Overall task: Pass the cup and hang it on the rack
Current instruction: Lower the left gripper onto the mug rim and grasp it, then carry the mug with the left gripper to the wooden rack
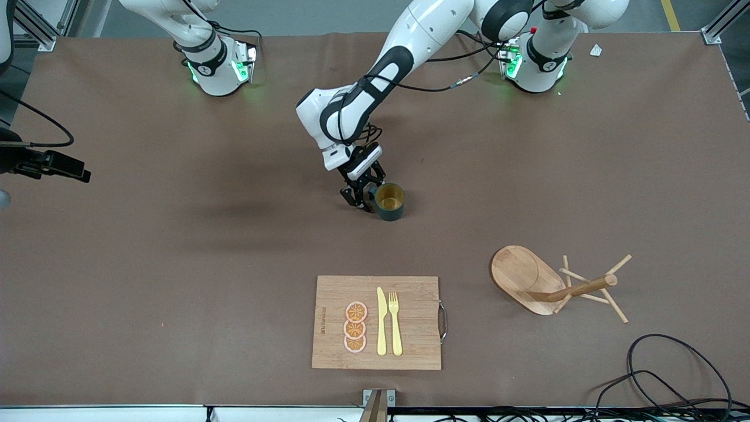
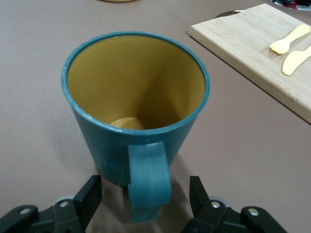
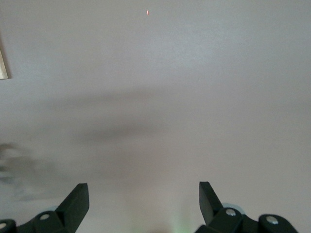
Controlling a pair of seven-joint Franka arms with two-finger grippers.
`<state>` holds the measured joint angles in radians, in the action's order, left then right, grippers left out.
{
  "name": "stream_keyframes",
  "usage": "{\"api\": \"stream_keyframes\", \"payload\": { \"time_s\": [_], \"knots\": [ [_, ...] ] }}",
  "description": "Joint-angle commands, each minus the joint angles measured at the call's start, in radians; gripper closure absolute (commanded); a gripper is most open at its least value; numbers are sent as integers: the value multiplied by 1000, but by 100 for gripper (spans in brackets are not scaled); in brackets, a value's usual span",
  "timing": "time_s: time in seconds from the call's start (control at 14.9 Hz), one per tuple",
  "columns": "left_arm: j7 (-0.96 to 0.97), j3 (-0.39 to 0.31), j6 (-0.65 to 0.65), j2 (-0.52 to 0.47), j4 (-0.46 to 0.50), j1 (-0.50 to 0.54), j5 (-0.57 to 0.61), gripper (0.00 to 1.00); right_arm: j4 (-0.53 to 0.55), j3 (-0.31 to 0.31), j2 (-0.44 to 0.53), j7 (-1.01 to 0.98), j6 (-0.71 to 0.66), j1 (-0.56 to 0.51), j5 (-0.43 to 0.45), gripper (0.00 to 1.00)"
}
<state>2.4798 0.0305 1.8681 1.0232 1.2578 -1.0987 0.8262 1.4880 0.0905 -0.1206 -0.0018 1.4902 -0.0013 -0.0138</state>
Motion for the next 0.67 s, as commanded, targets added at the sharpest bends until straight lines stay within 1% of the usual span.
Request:
{"api": "stream_keyframes", "payload": {
  "time_s": [0.0, 0.07, 0.13, 0.34, 0.54, 0.61],
  "knots": [
    [5, -9, 6, 17, -23, -6, 13, 75, 105, -2, 103, 17, 48, 3, -6, 0],
    [7, -9, 6, 17, -21, -6, 13, 90, 147, -2, 143, 16, 73, 3, -5, 0],
    [5, -9, 6, 17, -20, -6, 13, 99, 170, -2, 169, 11, 90, 3, -2, 0],
    [-5, -9, 14, 15, -20, 0, 13, 100, 178, 0, 209, 8, 81, 1, 3, 0],
    [-13, 5, 68, -9, -23, 55, -2, 100, 183, 8, 223, -38, 55, -2, 3, 0],
    [-25, 12, 89, -23, -23, 80, -24, 100, 176, 11, 223, -50, 38, -5, 3, 0]
  ]
}}
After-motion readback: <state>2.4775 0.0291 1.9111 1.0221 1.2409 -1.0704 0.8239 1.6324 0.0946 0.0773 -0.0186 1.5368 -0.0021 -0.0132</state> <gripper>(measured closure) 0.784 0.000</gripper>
